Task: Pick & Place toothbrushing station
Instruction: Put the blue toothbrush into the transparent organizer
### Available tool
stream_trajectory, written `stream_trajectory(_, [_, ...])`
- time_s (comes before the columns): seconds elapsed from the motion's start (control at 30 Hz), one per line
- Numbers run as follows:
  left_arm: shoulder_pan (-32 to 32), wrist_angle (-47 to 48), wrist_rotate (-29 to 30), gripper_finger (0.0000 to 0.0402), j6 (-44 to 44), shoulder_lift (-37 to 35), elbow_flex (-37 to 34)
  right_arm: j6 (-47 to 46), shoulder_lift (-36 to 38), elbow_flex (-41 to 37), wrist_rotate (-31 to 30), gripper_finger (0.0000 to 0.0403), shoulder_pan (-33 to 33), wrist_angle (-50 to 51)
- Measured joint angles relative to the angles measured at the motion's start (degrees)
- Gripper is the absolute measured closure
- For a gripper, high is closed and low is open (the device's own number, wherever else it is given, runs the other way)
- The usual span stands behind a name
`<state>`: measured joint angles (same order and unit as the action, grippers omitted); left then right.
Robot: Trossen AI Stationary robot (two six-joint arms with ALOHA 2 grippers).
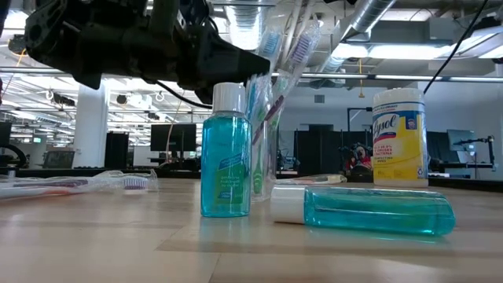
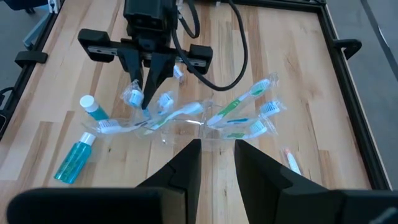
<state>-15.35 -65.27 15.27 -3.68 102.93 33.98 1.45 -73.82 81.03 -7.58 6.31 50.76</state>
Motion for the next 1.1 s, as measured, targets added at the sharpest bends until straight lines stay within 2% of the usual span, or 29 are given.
stream_trajectory(0.23, [0.0,0.2,0.0,0.0388,0.0,-0.2,0.0,0.0,0.0,0.0,0.0,0.0316,0.0,0.0])
stream_trajectory(0.57, [-0.1,0.6,-0.2,0.0354,-1.3,-0.2,0.0,0.0,0.0,0.0,0.0,0.0316,0.0,0.0])
stream_trajectory(1.1, [-0.1,0.4,-0.6,0.0268,-1.3,-0.2,0.0,0.0,0.0,0.0,0.0,0.0316,0.0,0.0])
